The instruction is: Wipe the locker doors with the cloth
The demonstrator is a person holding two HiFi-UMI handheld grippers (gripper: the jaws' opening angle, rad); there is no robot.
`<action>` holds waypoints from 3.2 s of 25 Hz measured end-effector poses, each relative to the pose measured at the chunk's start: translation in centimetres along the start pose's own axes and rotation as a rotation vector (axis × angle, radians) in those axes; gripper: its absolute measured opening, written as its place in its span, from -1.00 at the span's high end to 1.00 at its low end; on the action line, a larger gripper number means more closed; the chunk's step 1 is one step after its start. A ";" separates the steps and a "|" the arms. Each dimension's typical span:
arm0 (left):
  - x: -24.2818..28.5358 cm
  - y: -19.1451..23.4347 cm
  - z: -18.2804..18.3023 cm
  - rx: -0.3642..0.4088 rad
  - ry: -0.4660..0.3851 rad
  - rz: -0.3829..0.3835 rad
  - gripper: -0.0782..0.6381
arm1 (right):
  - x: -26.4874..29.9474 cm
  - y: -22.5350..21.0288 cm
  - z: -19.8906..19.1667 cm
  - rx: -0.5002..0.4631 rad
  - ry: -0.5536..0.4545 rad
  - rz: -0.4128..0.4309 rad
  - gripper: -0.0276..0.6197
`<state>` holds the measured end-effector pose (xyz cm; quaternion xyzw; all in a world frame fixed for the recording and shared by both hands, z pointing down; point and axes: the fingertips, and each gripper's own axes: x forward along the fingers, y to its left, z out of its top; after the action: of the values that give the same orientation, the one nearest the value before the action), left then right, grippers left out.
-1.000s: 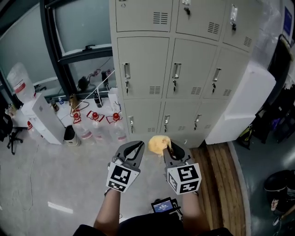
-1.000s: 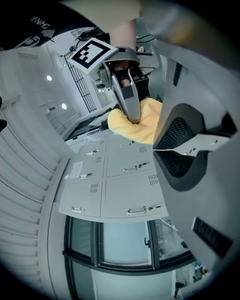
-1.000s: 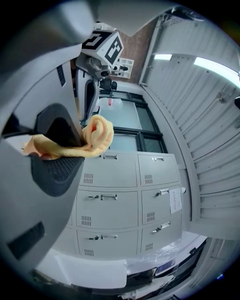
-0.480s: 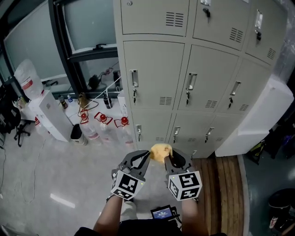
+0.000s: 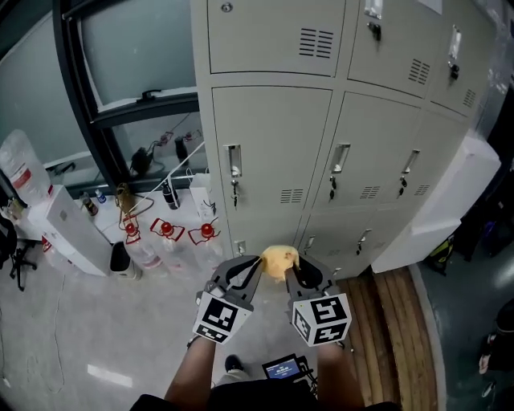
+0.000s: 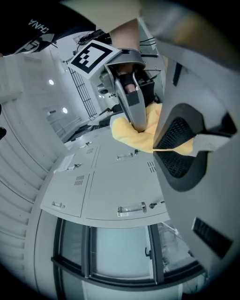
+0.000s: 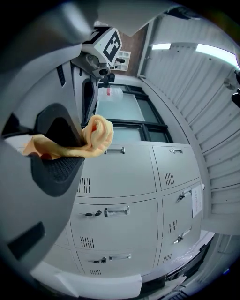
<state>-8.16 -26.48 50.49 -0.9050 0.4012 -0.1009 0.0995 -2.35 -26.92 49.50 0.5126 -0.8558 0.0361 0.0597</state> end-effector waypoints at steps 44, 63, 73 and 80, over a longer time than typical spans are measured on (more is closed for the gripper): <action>6.3 9.4 11.5 -0.128 -0.135 0.124 0.68 | 7.4 -1.8 14.4 -0.070 -0.218 0.107 0.70; 3.8 20.1 36.6 0.172 -0.184 0.235 0.68 | 7.2 -0.2 41.9 -0.324 -0.402 0.178 0.70; 1.1 24.7 47.8 0.283 -0.271 0.322 0.68 | 6.4 1.8 53.9 -0.388 -0.538 0.191 0.70; 0.3 27.7 54.1 0.348 -0.334 0.376 0.68 | 6.7 2.4 60.8 -0.417 -0.618 0.209 0.70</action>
<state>-13.30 -39.63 -8.66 -0.7883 0.5165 0.0022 0.3344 -11.57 -39.06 -9.74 0.3861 -0.8701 -0.2888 -0.1020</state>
